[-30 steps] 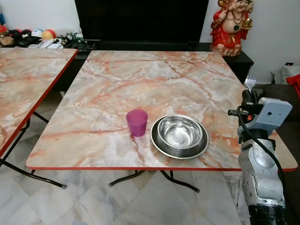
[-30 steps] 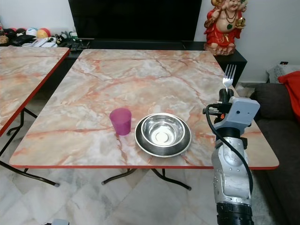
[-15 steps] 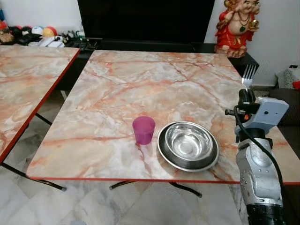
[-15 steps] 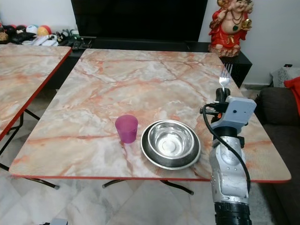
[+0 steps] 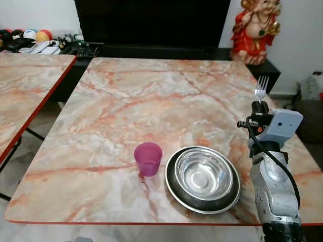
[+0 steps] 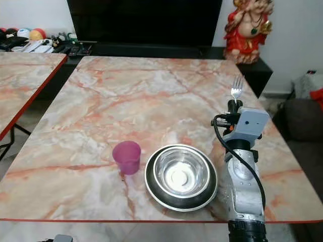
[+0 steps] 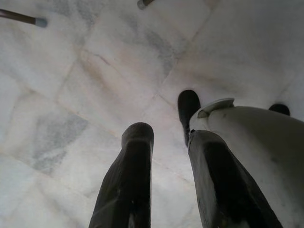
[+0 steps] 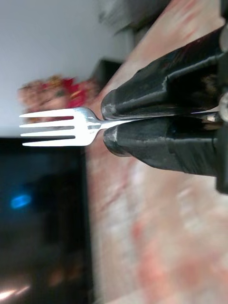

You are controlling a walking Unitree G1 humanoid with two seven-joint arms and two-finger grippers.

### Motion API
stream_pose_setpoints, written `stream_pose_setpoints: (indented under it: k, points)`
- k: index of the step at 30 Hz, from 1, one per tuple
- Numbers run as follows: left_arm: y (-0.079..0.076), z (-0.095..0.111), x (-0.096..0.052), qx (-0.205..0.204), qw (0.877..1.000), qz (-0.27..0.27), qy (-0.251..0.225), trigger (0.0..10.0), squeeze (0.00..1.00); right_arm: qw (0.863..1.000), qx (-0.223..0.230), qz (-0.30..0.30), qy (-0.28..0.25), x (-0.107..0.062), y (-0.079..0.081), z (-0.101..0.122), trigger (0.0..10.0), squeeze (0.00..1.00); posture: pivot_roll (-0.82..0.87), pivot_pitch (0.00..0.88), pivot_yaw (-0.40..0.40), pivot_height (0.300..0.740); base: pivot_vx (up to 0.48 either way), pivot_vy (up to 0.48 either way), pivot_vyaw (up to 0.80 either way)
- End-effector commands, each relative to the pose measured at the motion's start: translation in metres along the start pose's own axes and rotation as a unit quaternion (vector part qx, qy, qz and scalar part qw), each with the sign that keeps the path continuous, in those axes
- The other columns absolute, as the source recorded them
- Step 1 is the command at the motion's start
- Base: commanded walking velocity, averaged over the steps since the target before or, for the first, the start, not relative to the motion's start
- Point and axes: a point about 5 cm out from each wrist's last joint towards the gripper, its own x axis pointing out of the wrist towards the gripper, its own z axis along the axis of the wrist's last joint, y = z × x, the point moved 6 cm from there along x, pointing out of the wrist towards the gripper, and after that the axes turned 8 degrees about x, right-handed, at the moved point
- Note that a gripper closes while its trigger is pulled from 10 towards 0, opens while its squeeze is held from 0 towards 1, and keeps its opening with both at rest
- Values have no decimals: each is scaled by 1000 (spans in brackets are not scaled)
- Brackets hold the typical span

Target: Setting the table

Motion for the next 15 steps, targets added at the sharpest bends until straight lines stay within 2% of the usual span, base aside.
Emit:
stream_pose_setpoints:
  k: [1, 7, 9, 10, 15]
  points:
    - [-3, -13, -2, 0, 1000, -4, 20, 10000, 0, 1000, -11, -3, 5, 0, -2, 3, 10000, 0, -17, 123, -10, 740, 0, 0, 0]
    - [-5, -15, -2, 9, 1000, -9, 26, 10000, 0, 993, -46, 2, 109, -18, -15, -36, 10000, 0, -28, 127, -10, 740, 0, 0, 0]
    - [-5, -15, -2, 8, 1000, -9, 26, 10000, 0, 991, -48, 3, 122, -20, -16, -41, 10000, 0, -29, 127, -9, 740, 0, 0, 0]
    - [-6, -15, -2, 8, 1000, -12, 26, 10000, 0, 984, -65, -3, 163, -26, -22, -57, 10000, 0, -28, 124, -9, 740, 0, 0, 0]
    - [-6, -16, -2, 9, 999, -13, 28, 10000, 0, 976, -72, -9, 205, -32, -27, -73, 10000, 0, -25, 116, -8, 740, 0, 0, 0]
